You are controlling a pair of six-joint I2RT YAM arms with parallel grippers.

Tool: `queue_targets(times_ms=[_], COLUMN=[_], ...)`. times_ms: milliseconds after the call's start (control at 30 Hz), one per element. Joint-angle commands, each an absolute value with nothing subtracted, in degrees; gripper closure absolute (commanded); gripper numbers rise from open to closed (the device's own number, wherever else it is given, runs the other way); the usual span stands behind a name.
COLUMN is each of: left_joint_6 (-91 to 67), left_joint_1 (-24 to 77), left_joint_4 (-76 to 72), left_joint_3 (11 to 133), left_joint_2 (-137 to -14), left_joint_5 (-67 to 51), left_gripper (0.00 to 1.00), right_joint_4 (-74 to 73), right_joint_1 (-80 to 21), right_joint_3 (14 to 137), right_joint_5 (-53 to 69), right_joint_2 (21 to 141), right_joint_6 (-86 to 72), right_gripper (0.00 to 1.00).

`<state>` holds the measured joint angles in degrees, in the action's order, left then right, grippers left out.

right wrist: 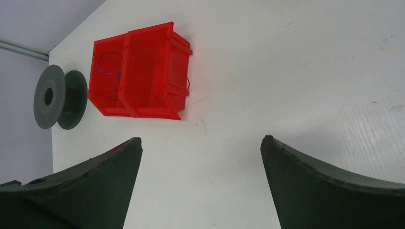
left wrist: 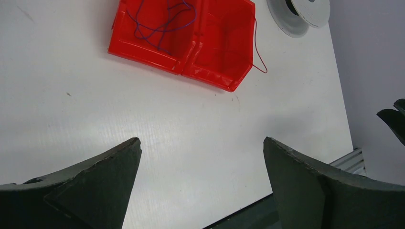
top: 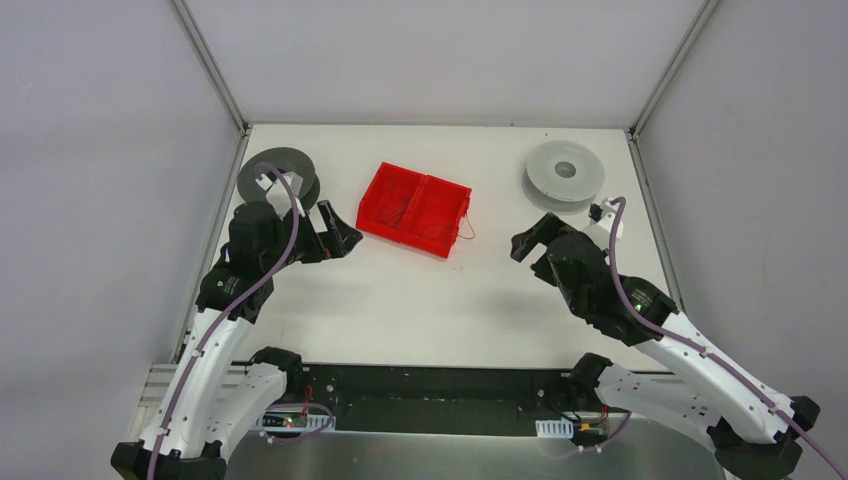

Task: Wrap the cables
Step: Pick up the cable reel from the center of the board.

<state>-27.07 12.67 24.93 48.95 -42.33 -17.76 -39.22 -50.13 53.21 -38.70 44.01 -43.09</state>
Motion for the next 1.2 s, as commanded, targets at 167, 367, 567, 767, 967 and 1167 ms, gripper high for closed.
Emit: queue_targets(times_ms=[167, 367, 567, 767, 967, 1167], left_joint_6=[-27.68, -27.75, -27.95, -28.36, -28.80, -28.83], left_joint_1=[12.41, 12.39, 12.40, 12.39, 12.39, 12.81], left_joint_4=[23.99, 23.99, 24.00, 24.00, 24.00, 24.02], left_joint_3=[49.46, 49.43, 49.09, 49.19, 49.28, 49.28], left_joint_2=[-41.99, -42.21, -42.71, -44.18, -44.71, -45.07], left_joint_5=[-17.74, -18.71, -18.61, -20.85, -21.79, -22.22], left_gripper=[0.01, 0.02, 0.02, 0.02, 0.02, 0.02], right_joint_4=[-33.82, -19.64, -7.01, -0.95, 8.51, 28.16], right_joint_1=[-50.26, -49.89, -36.92, -13.57, 2.35, 12.58], right_joint_3=[53.13, 47.91, 45.96, 43.76, 42.36, 39.00], right_joint_5=[-44.50, -47.18, -36.80, -15.24, -1.42, 13.08], right_joint_2=[42.71, 42.92, 47.85, 53.19, 62.75, 76.77], right_joint_6=[-43.95, -32.34, -19.81, -23.21, -30.70, -40.60], right_gripper=[0.01, 0.01, 0.04, 0.15, 0.27, 0.28])
